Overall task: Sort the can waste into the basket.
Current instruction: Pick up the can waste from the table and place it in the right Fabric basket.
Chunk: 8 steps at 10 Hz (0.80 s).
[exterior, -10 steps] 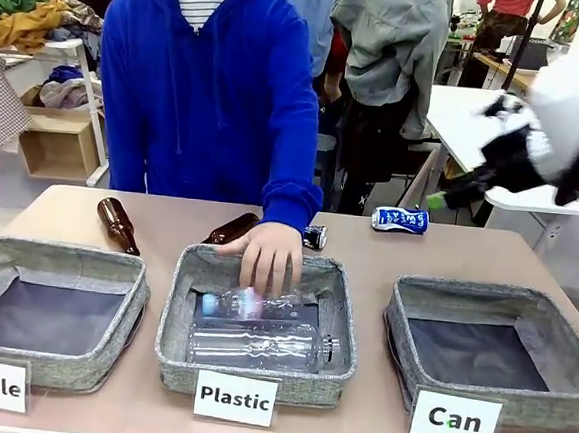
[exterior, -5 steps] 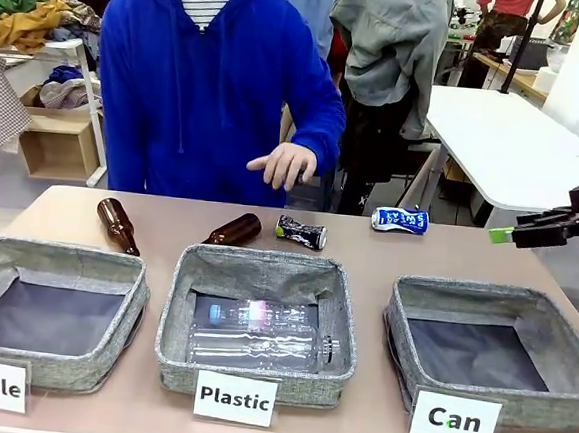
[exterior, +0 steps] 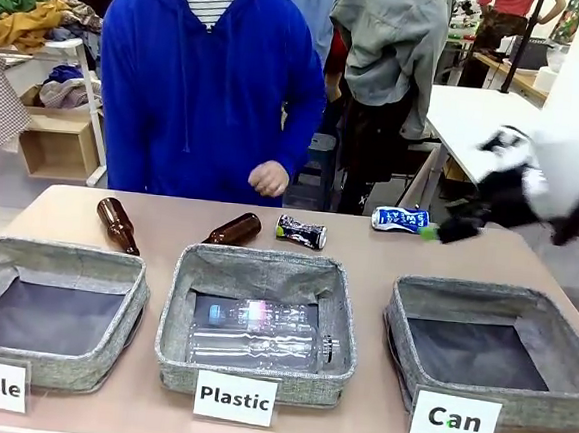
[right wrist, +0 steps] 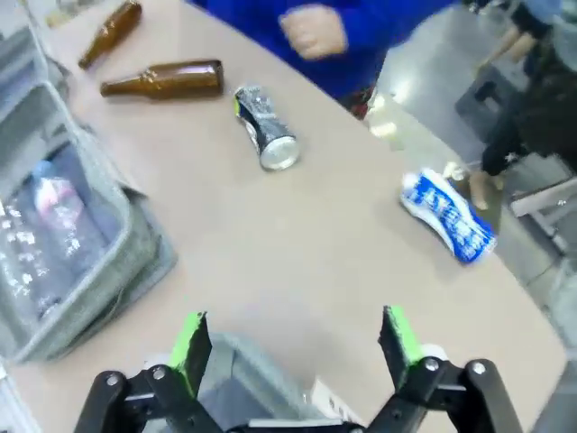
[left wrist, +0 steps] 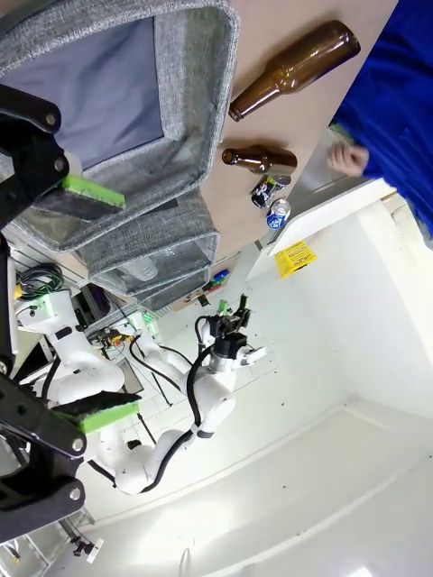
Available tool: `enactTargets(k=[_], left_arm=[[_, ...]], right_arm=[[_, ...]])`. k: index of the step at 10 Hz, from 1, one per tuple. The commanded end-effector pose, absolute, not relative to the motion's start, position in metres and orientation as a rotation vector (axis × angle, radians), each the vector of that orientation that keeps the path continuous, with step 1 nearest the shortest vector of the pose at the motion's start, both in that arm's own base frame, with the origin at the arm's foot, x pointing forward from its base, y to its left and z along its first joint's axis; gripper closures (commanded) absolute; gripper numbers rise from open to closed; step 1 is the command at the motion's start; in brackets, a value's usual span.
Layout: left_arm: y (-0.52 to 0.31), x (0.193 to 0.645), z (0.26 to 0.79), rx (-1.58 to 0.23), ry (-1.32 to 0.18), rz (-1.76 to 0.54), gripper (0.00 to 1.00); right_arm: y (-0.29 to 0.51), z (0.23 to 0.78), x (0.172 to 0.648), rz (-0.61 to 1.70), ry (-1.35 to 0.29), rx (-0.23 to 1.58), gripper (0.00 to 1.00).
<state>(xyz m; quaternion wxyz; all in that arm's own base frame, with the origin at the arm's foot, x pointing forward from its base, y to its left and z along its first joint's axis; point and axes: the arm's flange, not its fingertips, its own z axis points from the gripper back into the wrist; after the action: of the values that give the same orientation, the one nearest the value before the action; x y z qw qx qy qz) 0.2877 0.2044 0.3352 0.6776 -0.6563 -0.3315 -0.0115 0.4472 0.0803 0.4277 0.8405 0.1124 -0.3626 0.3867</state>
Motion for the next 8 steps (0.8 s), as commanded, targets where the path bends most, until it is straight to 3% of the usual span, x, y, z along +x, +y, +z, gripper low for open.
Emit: enactTargets(k=[1,4,8], left_arm=[[0.203,0.289,0.337,-1.482,-0.778,-0.042,0.00],[0.203,0.289,0.337,-1.482,-0.778,-0.042,0.00],[0.203,0.289,0.337,-1.482,-0.778,-0.042,0.00]], right_arm=[[0.133,0.469,0.491,0.911,-0.652,0.067,0.00],[0.223,0.489,0.543,1.091,-0.539,-0.100,0.00],[0.296,0.481,0.599,1.221,-0.461,-0.173,0.00]])
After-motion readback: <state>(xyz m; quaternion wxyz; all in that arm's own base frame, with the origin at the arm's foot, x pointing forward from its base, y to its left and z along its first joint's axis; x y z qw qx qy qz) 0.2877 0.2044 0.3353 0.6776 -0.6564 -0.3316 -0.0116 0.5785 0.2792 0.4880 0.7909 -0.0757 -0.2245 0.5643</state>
